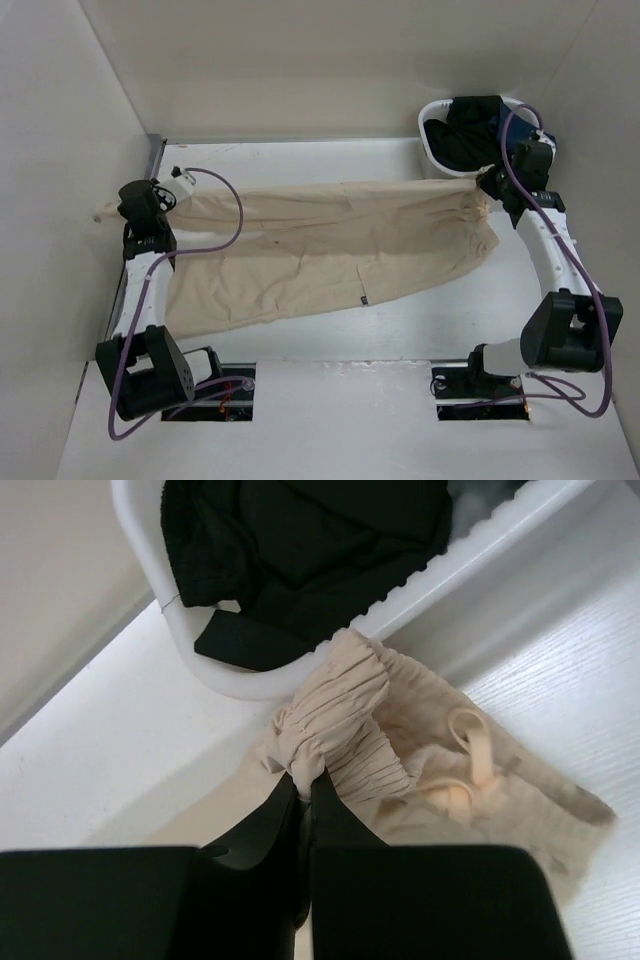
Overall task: Fold and stack the trousers
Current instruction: Fold the trousers
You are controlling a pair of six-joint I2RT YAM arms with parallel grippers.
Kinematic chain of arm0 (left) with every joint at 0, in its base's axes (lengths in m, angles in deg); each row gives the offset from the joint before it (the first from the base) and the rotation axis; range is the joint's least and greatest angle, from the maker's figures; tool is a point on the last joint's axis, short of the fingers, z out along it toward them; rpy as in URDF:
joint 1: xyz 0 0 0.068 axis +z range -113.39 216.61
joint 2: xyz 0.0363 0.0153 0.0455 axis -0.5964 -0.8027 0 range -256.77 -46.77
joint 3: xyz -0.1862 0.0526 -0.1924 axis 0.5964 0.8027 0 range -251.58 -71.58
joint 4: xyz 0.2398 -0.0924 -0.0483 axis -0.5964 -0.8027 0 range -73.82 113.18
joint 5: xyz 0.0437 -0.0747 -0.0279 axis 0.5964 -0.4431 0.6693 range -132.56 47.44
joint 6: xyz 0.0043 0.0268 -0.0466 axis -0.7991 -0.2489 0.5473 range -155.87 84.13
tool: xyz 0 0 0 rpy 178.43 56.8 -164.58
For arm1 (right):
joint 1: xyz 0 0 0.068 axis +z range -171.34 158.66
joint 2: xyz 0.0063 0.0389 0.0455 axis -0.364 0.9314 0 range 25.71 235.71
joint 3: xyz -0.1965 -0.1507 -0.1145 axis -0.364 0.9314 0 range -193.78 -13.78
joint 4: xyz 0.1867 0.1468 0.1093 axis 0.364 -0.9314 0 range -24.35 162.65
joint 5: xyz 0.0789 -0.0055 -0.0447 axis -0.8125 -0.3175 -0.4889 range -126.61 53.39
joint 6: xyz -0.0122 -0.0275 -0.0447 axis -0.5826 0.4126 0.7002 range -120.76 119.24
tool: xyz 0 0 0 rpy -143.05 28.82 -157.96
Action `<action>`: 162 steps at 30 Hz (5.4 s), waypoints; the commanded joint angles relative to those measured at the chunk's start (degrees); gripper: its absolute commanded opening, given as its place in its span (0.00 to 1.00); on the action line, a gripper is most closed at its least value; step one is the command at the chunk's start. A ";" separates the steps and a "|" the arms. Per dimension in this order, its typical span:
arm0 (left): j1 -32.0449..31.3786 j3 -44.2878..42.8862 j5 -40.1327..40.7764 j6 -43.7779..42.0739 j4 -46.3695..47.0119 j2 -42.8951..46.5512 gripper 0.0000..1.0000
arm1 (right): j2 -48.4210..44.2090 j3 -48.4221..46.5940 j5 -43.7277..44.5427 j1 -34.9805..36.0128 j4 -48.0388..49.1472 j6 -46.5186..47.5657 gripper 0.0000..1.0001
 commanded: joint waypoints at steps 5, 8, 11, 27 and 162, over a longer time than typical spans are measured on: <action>1.02 13.02 2.52 -10.50 -1.97 18.76 0.02 | -9.50 12.94 4.10 -1.28 8.84 2.52 0.00; 1.02 18.14 2.17 -14.99 -18.80 35.19 0.02 | -14.86 19.44 8.48 -2.51 6.20 -3.63 0.00; -0.12 16.40 0.51 -18.06 -47.86 48.13 0.03 | -17.77 24.90 9.55 -5.84 4.88 -8.29 0.03; 0.31 3.50 -6.78 -14.39 -80.16 37.99 0.64 | -7.33 31.51 1.20 -10.34 8.21 -16.83 1.00; -11.47 -28.79 14.99 -3.92 -83.03 -22.58 0.02 | 12.46 19.99 7.00 -6.38 11.55 -16.75 0.77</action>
